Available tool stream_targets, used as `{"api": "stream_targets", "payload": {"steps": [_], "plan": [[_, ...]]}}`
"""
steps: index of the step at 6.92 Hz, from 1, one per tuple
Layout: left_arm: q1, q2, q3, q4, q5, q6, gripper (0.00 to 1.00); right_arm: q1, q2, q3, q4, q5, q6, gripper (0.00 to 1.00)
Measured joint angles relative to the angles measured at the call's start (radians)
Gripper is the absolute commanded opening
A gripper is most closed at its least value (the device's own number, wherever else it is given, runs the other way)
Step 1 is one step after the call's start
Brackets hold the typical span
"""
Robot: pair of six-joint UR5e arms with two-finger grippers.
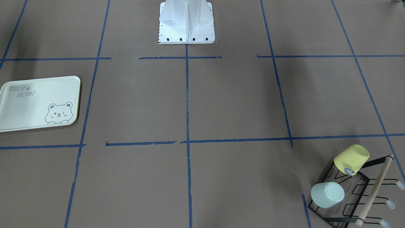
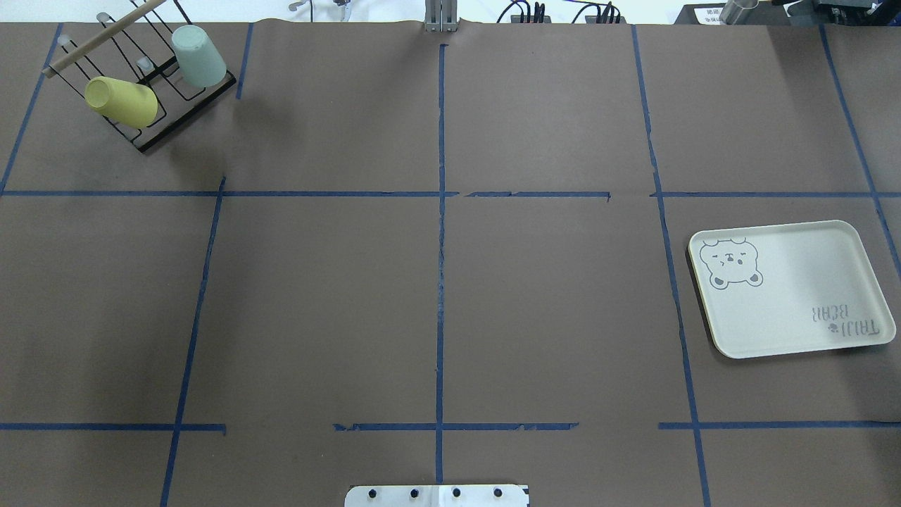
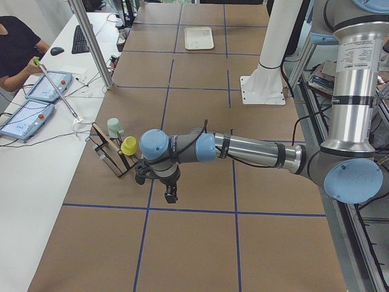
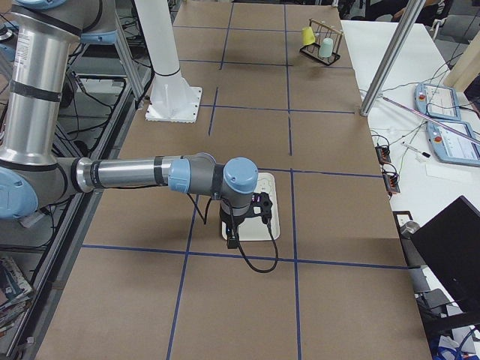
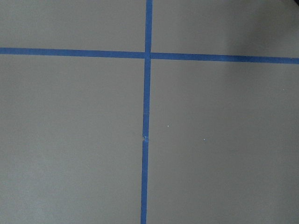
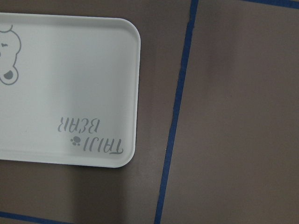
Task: Left arm grabs green cup and hands to right arm on tray
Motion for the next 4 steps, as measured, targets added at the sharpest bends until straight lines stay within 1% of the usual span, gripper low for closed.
{"api": "stream_targets", "payload": {"steps": [2,4], "plan": [[0.001,0.008,-0.004,-0.027,0.028,0.011,1.00,0.000,0.001,0.001,0.000,0.000,0.000,1.00],[0.001,0.021,-0.003,-0.063,0.050,0.070,1.00,0.000,0.001,0.003,0.000,0.000,-0.001,1.00]]}}
